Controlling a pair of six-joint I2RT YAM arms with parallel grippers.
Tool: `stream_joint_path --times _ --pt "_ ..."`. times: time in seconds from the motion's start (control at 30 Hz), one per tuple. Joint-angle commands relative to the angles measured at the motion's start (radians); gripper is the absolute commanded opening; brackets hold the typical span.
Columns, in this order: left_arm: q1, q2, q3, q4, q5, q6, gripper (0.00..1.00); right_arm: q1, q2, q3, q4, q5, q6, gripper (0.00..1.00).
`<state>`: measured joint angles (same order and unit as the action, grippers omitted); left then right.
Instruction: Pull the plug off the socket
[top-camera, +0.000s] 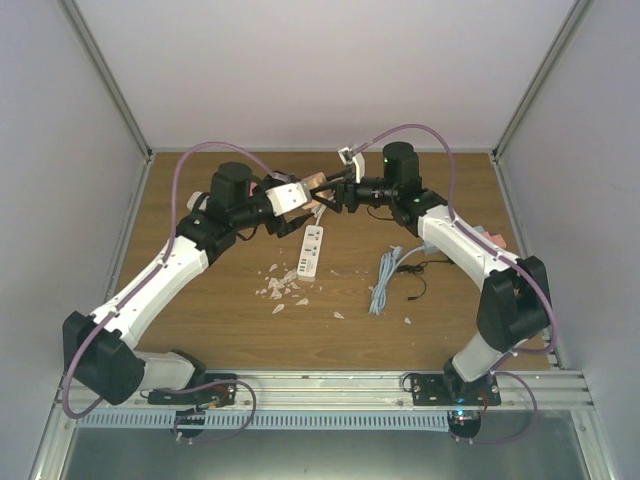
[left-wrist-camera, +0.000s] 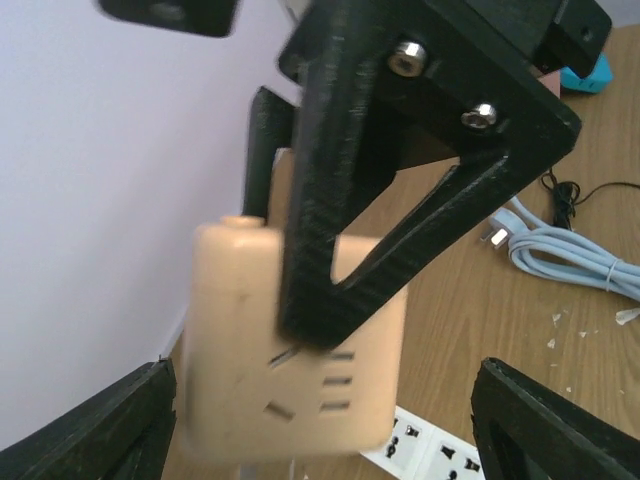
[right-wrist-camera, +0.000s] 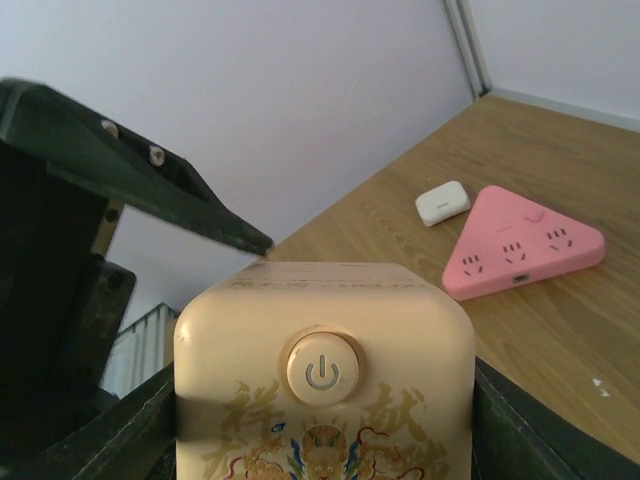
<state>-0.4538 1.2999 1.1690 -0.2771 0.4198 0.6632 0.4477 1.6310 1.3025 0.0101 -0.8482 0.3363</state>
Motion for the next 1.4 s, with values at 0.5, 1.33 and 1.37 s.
stream_joint_path --times 0.5,1.33,1.37 --pt "-0.091 0.054 -0.029 0.095 -0.254 0.138 0.45 -0.004 0.033 -0.055 0.154 -0.171 0.175 0.06" --pt "0.401 0.038 -0.135 -0.158 0.11 -0.012 0.25 -0.083 0.293 0.343 -0.466 0.143 -0.985 0.94" --pt "0.424 0.038 -0.145 -0.165 0.117 -0.011 0.25 -0.083 0.316 0.357 -0.482 0.166 -1.043 0.93"
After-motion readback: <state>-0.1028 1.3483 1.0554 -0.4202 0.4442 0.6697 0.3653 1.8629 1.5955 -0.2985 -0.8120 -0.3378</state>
